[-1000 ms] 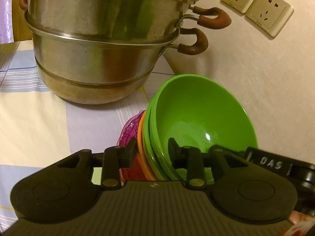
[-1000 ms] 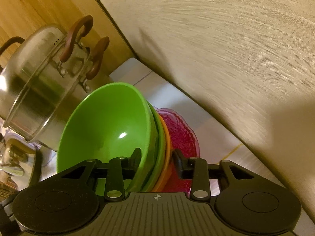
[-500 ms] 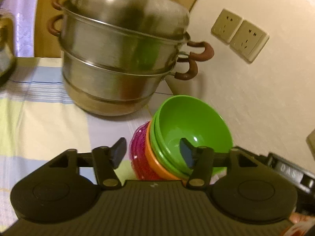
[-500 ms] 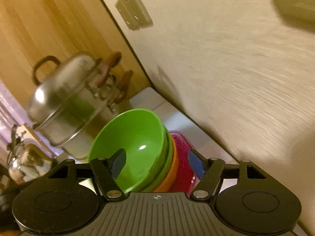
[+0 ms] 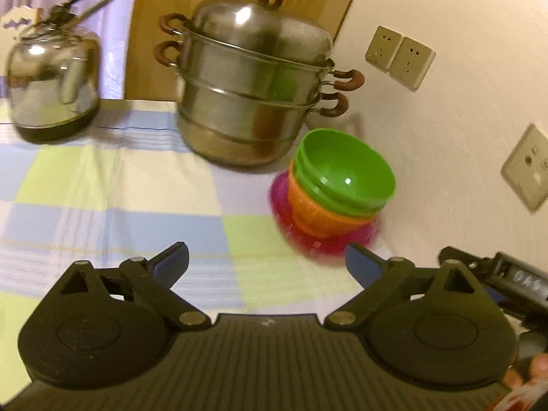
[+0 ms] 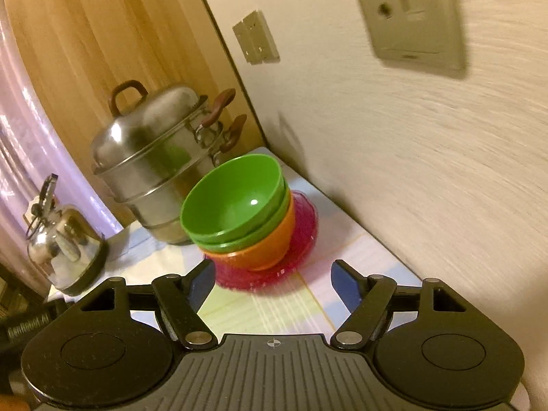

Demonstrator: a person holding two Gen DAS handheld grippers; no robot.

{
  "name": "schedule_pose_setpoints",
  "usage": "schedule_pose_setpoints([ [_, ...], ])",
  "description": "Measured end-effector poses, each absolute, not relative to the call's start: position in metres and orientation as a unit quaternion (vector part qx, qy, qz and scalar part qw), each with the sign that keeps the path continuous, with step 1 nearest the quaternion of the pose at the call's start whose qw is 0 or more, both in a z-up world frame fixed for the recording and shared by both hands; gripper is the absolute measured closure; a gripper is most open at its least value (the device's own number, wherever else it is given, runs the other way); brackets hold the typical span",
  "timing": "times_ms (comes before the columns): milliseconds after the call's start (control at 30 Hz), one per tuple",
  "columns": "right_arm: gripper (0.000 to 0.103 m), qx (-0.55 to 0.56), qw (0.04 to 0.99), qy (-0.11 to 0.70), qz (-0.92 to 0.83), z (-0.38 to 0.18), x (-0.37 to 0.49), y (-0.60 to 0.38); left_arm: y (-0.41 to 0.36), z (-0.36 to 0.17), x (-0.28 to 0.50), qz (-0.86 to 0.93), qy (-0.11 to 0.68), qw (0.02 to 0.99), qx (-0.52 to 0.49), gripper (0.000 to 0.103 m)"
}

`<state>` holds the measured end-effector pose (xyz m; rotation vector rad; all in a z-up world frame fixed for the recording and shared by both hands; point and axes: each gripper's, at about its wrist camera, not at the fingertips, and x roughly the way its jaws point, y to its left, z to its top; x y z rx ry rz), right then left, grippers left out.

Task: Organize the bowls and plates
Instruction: 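Pull both grippers back from the stacked bowls and plates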

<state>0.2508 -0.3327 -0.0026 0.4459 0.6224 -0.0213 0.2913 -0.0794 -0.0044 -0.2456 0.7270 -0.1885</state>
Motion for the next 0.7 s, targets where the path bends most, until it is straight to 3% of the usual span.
schedule_pose_setpoints([
  [700, 0.026, 0.175, 0.916, 0.359, -0.023, -0.007, 0.086, -0.312, -0.071, 0.012, 0.101, -0.053, 0.353, 0.932, -0.057, 0.002],
])
